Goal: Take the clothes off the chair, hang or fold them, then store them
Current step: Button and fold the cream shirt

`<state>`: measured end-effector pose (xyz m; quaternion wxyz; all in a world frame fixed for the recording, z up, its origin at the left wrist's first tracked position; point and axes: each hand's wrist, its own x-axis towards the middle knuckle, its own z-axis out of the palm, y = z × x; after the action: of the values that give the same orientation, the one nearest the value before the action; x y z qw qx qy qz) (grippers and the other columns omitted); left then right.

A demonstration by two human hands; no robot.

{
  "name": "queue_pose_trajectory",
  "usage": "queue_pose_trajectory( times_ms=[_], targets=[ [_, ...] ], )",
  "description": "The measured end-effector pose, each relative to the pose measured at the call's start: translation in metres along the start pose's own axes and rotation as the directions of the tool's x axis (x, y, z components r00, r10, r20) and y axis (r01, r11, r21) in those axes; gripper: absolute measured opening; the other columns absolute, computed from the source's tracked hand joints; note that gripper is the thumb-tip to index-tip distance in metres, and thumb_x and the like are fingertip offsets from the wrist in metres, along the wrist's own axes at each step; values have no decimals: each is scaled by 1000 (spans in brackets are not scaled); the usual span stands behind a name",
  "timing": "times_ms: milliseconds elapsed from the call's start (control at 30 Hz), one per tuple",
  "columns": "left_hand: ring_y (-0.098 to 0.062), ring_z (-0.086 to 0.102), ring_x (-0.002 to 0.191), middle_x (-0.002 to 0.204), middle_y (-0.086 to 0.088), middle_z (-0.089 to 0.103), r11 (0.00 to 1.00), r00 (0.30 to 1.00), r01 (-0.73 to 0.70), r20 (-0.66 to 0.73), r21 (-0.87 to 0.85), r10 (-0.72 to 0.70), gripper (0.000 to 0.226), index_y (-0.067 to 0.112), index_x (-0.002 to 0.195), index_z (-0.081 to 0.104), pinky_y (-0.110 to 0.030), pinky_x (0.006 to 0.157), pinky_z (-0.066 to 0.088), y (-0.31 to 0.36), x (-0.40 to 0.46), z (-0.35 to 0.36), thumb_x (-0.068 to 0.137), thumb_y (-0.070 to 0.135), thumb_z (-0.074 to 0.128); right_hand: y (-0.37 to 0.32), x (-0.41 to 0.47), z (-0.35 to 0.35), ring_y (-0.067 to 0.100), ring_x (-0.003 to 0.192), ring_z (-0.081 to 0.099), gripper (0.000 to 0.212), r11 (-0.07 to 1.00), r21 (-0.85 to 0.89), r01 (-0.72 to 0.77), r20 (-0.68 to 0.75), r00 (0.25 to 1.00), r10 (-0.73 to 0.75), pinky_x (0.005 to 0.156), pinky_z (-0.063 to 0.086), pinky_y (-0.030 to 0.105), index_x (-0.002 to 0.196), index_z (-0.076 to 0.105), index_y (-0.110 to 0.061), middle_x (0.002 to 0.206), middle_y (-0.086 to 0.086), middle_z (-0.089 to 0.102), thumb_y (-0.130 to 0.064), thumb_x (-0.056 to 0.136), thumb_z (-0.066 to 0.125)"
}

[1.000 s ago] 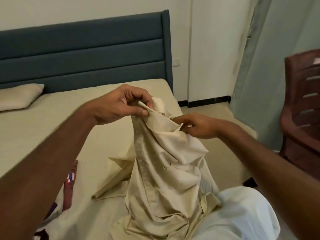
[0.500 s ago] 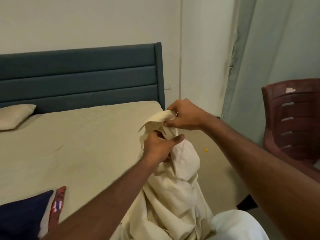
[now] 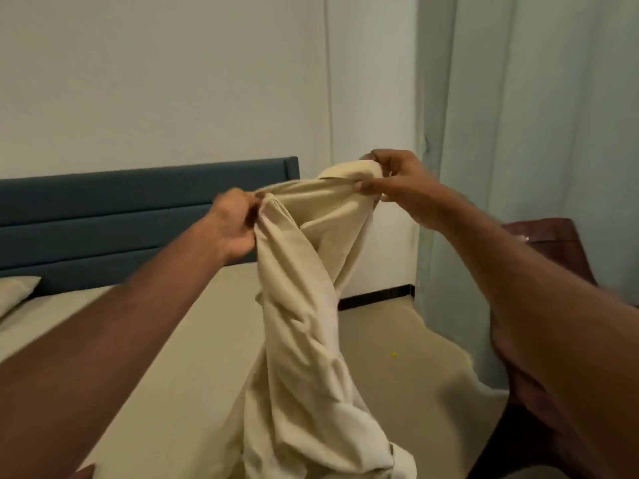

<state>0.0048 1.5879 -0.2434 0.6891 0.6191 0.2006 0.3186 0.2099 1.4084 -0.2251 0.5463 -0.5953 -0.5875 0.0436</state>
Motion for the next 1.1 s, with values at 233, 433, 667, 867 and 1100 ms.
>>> queue_pose_trajectory(
  times_ms=[233, 433, 667, 867, 1100],
  targets=[
    [-17, 72, 93, 94, 0, 77, 792, 957, -289, 164, 537, 238, 24, 14, 102, 74, -28, 78, 55, 108, -2, 7, 79, 13, 83, -59, 11, -43, 21, 94, 65, 53, 970, 62, -236, 350, 915, 200, 80, 56, 40, 106, 67, -11, 101, 4, 65, -35, 65, 89],
    [-14, 55, 84, 87, -1, 59, 488, 898, -401, 229, 775, 375, 18, 14, 92, 66, -27, 71, 45, 145, 2, -21, 90, -4, 69, -36, 9, -36, 20, 107, 57, 43, 825, -495, -273, -57, 957, 283, 81, 52, 29, 108, 67, -17, 119, 1, 60, -22, 73, 91],
    [-16, 62, 96, 103, -7, 71, 438, 721, -434, 12, 787, 693, 15, 15, 104, 77, -25, 74, 48, 171, 7, -46, 92, 7, 71, -24, 20, 3, 25, 70, 60, 33, 965, -249, -79, -633, 768, -100, 58, 51, 39, 113, 47, -24, 79, 5, 58, -1, 89, 51],
    [-20, 57, 77, 91, -3, 59, 548, 796, -279, -130, 789, 592, 18, 20, 101, 70, -33, 59, 51, 179, 2, -60, 104, 13, 54, -38, 27, 0, 25, 74, 63, 53, 947, -226, -228, -493, 865, 90, 63, 46, 33, 83, 70, -8, 81, 6, 70, -56, 99, 54],
    [-10, 56, 77, 86, 0, 60, 788, 833, -360, -207, 499, 512, 24, 17, 89, 66, -21, 68, 48, 187, -5, -118, 105, 8, 50, -55, 17, -68, 15, 79, 62, 34, 926, 228, -300, 324, 920, 218, 75, 59, 33, 87, 65, -11, 86, 4, 62, -37, 76, 85]
  ],
)
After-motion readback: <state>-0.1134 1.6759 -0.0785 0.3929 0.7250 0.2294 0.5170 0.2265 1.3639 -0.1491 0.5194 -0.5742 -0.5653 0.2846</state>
